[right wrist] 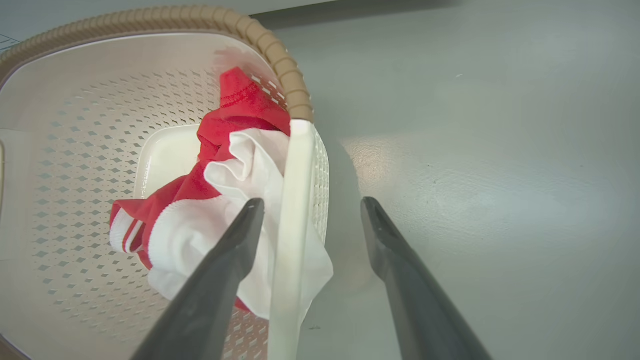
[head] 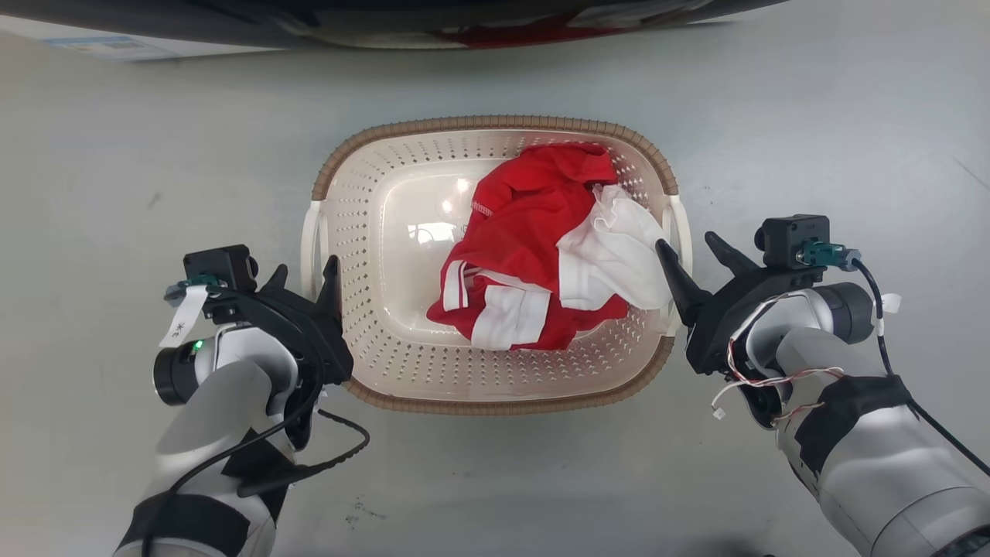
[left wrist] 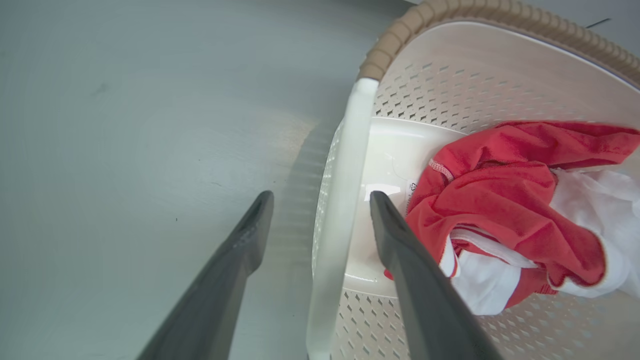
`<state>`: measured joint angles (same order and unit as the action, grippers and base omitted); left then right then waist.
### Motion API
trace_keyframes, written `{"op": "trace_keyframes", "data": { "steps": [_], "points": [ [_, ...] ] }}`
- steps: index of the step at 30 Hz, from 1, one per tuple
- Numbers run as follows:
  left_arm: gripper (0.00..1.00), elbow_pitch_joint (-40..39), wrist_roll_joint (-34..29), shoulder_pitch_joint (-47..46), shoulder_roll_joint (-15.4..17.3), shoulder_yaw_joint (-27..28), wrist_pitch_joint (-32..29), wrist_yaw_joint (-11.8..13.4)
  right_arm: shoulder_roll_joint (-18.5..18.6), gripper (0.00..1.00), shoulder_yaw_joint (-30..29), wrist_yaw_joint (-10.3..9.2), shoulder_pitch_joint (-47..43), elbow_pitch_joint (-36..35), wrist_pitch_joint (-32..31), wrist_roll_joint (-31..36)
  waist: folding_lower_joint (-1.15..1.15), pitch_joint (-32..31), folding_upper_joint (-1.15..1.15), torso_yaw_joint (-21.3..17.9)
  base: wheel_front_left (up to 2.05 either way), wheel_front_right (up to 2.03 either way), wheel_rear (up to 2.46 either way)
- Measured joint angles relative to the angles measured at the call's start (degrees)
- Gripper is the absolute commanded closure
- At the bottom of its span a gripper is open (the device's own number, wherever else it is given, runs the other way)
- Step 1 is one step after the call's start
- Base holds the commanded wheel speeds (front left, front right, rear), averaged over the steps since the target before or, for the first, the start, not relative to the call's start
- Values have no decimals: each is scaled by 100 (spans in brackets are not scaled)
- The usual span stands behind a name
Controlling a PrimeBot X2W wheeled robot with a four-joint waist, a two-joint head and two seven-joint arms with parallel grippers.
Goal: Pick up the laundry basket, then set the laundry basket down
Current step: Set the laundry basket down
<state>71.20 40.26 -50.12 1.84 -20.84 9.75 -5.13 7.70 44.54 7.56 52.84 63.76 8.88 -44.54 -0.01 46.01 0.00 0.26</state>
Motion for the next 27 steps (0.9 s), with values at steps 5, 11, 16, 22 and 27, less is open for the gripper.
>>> {"op": "trace_keyframes", "data": {
  "steps": [5, 11, 16, 22, 27],
  "points": [
    [0, 35, -34, 132, -1, -110, 64, -48, 75, 0, 141, 0, -116, -90, 135, -4, 0, -192, 0, 8, 0, 0, 0],
    [0, 60, -160, 366, 62, -256, 201, -96, 149, 0, 266, 0, -344, -175, 321, -2, 0, -558, 0, 6, 0, 0, 0],
    [0, 49, -203, 516, 91, -321, 314, -114, 213, 0, 281, 0, -583, -216, 408, -15, 0, -932, 0, -2, 0, 0, 0],
    [0, -41, -249, 782, 119, -367, 408, -144, 229, 0, 266, 0, -877, -399, 490, -97, 0, -1418, 0, -15, 0, 0, 0],
    [0, -203, -321, 974, 167, -421, 452, -145, 272, 0, 225, 0, -1134, -570, 534, -144, -1, -1832, 0, -26, 0, 0, 0]
  ]
}}
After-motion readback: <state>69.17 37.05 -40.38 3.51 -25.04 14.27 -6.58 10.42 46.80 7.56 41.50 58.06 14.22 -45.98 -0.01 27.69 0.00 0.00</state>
